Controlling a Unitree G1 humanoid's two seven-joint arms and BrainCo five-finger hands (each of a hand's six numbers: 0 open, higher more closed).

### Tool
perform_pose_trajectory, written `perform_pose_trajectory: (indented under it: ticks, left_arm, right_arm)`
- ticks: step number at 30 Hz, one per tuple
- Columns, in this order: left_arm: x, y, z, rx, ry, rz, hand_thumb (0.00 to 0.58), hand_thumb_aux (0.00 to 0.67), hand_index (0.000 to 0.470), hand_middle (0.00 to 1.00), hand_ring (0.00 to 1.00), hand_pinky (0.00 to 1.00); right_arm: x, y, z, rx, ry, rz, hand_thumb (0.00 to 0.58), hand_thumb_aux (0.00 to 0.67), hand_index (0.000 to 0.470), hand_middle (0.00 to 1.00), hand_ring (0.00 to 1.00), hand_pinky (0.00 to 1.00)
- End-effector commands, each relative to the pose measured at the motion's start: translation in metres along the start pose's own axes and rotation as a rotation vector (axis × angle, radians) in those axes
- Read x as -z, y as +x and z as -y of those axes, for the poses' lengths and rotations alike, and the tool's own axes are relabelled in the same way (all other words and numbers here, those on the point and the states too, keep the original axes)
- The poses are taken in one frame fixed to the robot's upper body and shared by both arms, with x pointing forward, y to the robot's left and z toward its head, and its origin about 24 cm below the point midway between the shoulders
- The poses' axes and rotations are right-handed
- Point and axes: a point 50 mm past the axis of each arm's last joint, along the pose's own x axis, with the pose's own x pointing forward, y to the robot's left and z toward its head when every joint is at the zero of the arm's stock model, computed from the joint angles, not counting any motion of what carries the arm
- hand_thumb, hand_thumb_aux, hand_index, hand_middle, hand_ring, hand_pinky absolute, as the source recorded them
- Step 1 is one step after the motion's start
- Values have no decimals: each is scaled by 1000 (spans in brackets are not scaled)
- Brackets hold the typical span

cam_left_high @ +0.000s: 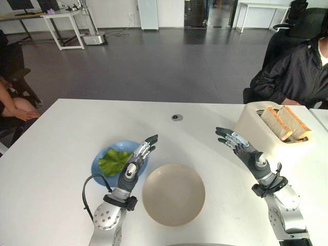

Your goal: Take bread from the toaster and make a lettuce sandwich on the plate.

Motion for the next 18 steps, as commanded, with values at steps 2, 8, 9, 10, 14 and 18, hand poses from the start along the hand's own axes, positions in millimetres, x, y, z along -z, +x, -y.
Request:
perform_pose_trajectory:
  ticks: [2, 8, 9, 10, 14, 18]
  left_arm:
    - [5, 1, 4, 35, -11, -27, 0, 0, 0, 0, 0, 0]
    - [7, 0, 9, 66, -17, -44, 0, 0, 0, 0, 0, 0]
    - [7, 0, 9, 65, -17, -44, 0, 0, 0, 0, 0, 0]
    - [7, 0, 9, 63, -17, -44, 0, 0, 0, 0, 0, 0]
    - [7, 0, 9, 57, -16, -42, 0, 0, 0, 0, 0, 0]
    - [6, -1, 9, 56, -9, -35, 0, 0, 0, 0, 0, 0]
  right_arm:
    - [2, 2, 8, 38, -9, 4, 0, 0, 0, 0, 0, 0]
    - [3, 4, 9, 43, -14, 10, 0, 0, 0, 0, 0, 0]
    - [3, 4, 9, 45, -15, 10, 0, 0, 0, 0, 0, 0]
    - [3, 4, 9, 45, -15, 10, 0, 0, 0, 0, 0, 0]
    - [4, 3, 6, 27, -27, 6, 0, 0, 0, 0, 0, 0]
    - [3, 3, 6, 18, -36, 19, 0, 0, 0, 0, 0, 0]
